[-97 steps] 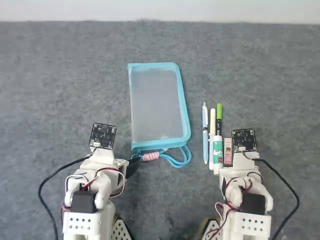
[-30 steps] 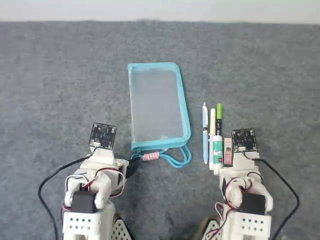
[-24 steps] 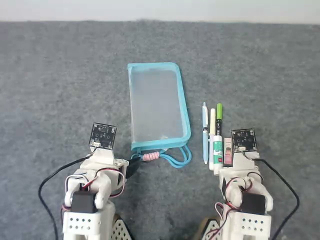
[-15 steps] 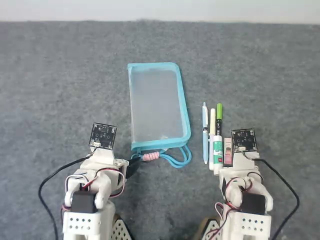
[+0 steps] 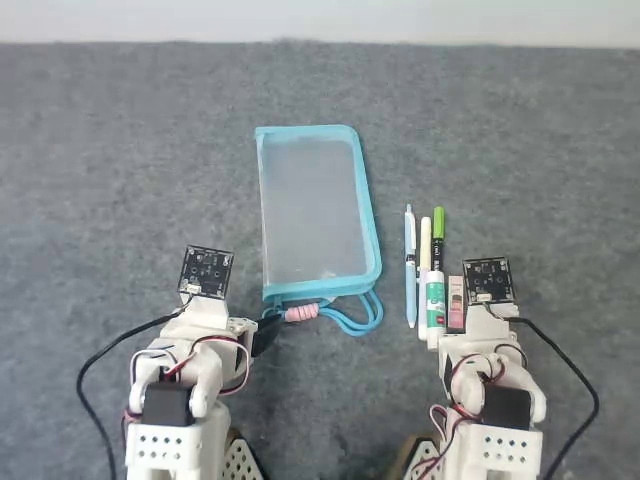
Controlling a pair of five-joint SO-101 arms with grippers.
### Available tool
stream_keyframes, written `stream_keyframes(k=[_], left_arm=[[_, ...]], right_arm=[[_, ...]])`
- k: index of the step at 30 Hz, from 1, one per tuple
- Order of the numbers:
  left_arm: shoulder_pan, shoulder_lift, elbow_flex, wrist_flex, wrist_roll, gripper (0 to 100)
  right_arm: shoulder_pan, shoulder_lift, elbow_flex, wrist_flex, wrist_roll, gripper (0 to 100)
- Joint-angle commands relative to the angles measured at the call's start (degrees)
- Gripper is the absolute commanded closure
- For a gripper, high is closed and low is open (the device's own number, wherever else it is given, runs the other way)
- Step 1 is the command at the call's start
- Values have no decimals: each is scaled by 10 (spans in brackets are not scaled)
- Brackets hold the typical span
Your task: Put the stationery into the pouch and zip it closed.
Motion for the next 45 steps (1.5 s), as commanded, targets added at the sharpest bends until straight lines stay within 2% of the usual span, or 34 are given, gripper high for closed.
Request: stream_keyframes(k=[1,39,45], left_arm=[[-2,-17,-5,2,4,676],[1,-17,-5,2,4,676],[2,-17,-5,2,4,676]], right_arm=[[-5,-13,11,3,-3,991],[-7,-13,11,3,-6,990],[-59,-13,11,2,-2,990]])
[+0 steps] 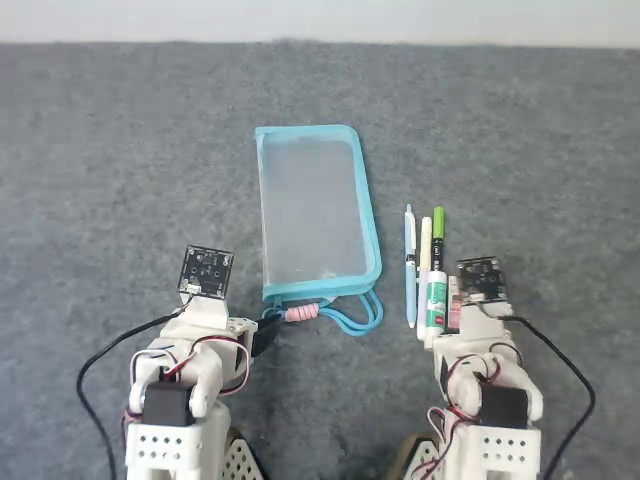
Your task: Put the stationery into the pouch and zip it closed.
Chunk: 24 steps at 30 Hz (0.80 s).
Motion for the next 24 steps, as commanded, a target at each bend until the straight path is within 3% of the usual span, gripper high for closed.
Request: stream_keyframes(k=[1,5,10,15,19,24], left_arm=[[0,-17,-5,1,4,676],[-18,-17,-5,-33,1,676],[-127,-17,-5,-120,-47,676],[-214,-17,-9,-190,-91,673],[-208,-16,-54,-164,-79,634],[-141,-11,-175,-90,-60,637]], right_arm=[[-35,-13,11,-1,-2,990],[-32,-14,9,-50,24,990],[11,-12,-63,-125,181,991],[36,2,-184,-119,155,989],[18,135,-289,-103,152,989],[-65,402,-448,-73,130,990]])
